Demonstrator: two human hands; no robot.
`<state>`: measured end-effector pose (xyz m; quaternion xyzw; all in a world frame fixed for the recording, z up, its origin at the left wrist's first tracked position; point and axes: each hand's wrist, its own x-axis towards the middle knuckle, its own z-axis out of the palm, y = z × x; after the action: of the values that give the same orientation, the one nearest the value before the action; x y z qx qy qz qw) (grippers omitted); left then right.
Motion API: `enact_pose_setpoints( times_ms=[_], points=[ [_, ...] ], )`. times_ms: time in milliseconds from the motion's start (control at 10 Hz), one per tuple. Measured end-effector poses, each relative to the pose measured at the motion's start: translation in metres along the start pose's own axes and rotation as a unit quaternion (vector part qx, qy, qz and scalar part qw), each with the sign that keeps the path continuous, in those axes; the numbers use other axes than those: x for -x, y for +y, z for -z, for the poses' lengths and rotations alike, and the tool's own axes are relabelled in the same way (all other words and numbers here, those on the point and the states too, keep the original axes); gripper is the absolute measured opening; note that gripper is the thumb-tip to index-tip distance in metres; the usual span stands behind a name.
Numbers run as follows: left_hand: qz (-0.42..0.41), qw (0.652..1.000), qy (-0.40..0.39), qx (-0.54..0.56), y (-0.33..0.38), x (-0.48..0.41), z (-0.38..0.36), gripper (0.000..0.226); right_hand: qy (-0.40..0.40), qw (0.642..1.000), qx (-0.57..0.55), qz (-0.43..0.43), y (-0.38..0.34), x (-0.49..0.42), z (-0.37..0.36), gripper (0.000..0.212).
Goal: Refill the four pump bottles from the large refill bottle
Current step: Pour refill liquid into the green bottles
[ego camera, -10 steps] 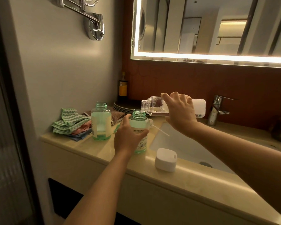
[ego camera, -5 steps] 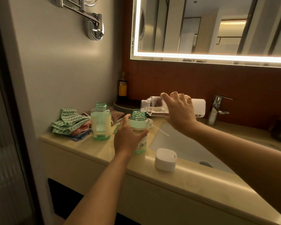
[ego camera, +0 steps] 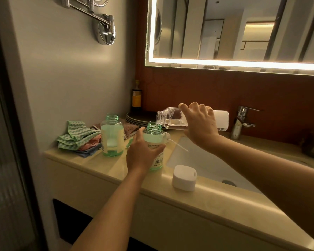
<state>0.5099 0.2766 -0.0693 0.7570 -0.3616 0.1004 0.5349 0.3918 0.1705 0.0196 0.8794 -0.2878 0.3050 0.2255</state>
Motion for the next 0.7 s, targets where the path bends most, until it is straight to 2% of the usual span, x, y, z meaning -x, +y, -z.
enact_pose_setpoints(
  times_ms=[700],
  points=[
    [-0.001, 1.000, 0.003, 0.000, 0.0001, -0.0001, -0.0009, 0.085, 0.004, 1.000, 0.004, 0.006, 0.0010, -0.0020, -0.0007, 0.062]
  ],
)
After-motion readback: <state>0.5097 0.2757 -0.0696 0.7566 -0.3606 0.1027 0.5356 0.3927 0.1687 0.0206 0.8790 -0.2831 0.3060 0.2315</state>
